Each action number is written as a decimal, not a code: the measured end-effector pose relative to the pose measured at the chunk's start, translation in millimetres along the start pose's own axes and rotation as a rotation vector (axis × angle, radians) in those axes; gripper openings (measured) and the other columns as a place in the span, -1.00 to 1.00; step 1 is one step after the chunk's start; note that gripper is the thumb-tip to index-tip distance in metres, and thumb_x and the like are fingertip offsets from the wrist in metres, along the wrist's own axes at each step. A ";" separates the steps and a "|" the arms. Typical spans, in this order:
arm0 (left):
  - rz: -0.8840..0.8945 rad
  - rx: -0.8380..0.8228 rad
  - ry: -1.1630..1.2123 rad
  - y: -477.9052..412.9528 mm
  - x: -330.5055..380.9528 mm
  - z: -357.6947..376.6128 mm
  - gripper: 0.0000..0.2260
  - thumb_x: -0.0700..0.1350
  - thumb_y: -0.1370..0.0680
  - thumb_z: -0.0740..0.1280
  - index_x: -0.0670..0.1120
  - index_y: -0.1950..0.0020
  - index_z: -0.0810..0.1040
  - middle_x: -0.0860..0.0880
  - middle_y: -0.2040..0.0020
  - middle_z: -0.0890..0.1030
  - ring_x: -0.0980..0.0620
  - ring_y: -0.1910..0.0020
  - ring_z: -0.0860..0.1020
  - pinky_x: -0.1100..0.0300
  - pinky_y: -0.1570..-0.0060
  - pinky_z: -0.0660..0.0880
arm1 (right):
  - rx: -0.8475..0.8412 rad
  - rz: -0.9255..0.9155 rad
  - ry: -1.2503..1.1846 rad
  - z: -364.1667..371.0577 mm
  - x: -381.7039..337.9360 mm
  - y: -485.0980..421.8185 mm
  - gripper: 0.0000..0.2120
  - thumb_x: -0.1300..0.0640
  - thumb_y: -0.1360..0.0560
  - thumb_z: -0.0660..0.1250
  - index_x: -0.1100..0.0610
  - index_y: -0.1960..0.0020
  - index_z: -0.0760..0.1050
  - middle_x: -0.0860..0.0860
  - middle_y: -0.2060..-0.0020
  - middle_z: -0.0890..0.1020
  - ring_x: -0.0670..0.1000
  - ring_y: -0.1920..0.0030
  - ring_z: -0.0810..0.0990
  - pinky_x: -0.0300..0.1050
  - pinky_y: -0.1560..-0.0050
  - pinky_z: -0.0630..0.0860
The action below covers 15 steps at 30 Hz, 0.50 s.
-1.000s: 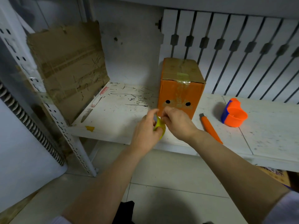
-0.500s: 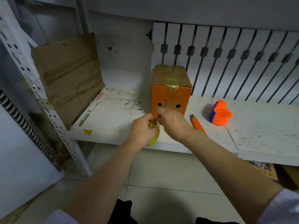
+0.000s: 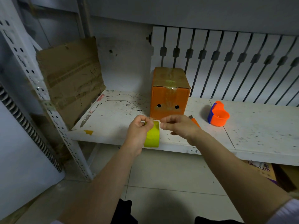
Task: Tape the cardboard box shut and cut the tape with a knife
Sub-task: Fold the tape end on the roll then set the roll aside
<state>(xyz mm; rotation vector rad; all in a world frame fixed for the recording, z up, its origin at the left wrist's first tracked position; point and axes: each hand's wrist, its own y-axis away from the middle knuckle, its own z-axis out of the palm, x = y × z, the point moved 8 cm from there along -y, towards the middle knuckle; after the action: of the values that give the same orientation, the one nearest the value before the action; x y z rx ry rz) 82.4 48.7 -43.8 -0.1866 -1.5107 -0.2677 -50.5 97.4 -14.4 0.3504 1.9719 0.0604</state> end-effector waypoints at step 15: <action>-0.034 -0.058 0.077 11.2 14.6 18.7 -0.88 -0.09 -0.51 0.34 0.08 0.22 0.51 -0.16 0.04 0.57 -0.14 0.06 0.51 -0.02 0.11 0.43 | 0.194 -0.154 -0.233 -7.9 -13.7 8.1 -0.84 0.21 -0.47 0.35 0.07 0.28 0.54 -0.08 0.31 0.58 -0.21 0.29 0.54 -0.40 0.31 0.43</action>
<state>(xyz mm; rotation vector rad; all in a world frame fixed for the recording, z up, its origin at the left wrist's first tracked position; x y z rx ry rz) 68.3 63.9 -27.8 -0.1946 -1.4312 -0.3430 -50.6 102.4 2.7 0.3146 1.7712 -0.2614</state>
